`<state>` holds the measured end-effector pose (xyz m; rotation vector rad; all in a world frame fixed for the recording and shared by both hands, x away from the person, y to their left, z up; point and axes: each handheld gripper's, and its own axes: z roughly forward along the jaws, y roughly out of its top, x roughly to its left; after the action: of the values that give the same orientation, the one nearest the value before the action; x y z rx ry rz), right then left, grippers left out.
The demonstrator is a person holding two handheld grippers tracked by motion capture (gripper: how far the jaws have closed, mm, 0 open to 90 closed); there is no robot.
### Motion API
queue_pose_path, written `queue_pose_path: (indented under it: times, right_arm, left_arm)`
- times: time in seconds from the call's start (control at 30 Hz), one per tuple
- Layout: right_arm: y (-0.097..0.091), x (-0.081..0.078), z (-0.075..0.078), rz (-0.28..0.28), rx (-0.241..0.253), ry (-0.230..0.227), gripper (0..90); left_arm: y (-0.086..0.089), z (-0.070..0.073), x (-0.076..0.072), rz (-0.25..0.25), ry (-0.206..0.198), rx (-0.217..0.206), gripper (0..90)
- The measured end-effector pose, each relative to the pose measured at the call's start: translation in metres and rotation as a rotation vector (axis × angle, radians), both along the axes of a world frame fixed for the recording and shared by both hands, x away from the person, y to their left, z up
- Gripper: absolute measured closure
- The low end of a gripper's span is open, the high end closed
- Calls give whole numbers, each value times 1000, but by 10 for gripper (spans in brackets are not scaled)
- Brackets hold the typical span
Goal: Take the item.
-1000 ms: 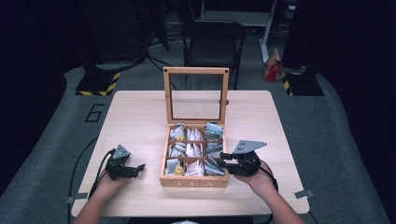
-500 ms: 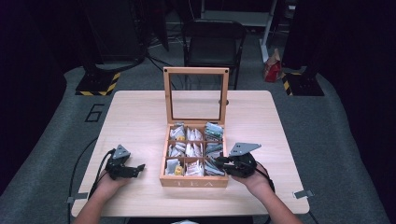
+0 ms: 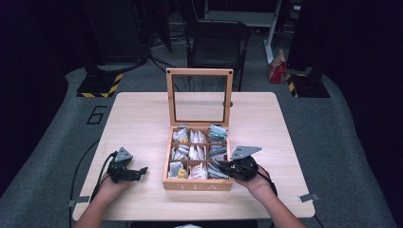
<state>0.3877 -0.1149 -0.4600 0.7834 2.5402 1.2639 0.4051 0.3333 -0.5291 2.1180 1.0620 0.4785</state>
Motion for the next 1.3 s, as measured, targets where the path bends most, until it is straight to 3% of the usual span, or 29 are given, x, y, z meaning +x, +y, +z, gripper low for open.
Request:
queue_pose_path:
  times: [0.57, 0.9, 1.3]
  right_arm:
    - [6, 2, -9, 14, -10, 29, 859]
    - [7, 0, -8, 27, -26, -1, 900]
    - [6, -3, 2, 28, -11, -2, 900]
  left_arm:
    - [0, 0, 0, -1, 0, 1, 129]
    - [0, 0, 0, -1, 0, 0, 129]
    - [0, 0, 0, -1, 0, 1, 129]
